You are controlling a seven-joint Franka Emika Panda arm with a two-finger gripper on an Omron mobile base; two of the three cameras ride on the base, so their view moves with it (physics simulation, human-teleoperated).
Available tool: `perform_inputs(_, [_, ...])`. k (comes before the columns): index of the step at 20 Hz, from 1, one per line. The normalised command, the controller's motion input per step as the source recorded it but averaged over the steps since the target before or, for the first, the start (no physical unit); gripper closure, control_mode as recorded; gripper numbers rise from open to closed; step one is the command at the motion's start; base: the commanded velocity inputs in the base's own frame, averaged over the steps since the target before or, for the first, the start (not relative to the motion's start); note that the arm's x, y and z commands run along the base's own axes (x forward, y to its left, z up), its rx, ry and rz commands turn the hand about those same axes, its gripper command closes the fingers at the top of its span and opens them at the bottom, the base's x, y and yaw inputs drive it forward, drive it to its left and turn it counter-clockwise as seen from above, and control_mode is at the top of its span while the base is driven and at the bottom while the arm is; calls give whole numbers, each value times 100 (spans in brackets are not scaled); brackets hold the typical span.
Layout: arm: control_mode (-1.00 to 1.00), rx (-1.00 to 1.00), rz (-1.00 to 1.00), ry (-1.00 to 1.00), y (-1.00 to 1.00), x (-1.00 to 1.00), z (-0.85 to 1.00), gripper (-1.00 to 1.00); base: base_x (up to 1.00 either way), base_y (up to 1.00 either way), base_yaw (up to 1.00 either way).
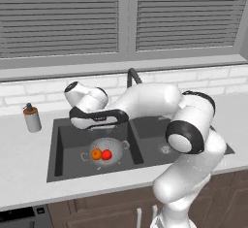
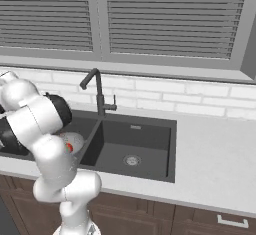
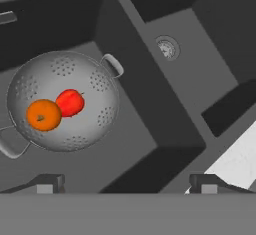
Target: Put the colander in the sink, put the apple, orange in the colander, and turn on the sink faucet and pour water over the colander.
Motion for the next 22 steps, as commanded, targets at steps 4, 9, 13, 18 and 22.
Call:
perform_inputs(4, [-100,14,2,-8,-60,-65,100,-100,0,0,0])
perform_inputs(9, [-100,19,6,-3,-69,-55,100,-100,0,0,0])
perform_inputs(13, [-100,22,9,0,-71,-64,97,-100,0,0,0])
perform_inputs(18, [-100,23,7,0,-70,-42,98,-100,0,0,0])
perform_inputs(22, [-100,14,4,0,-57,-11,91,-100,0,0,0])
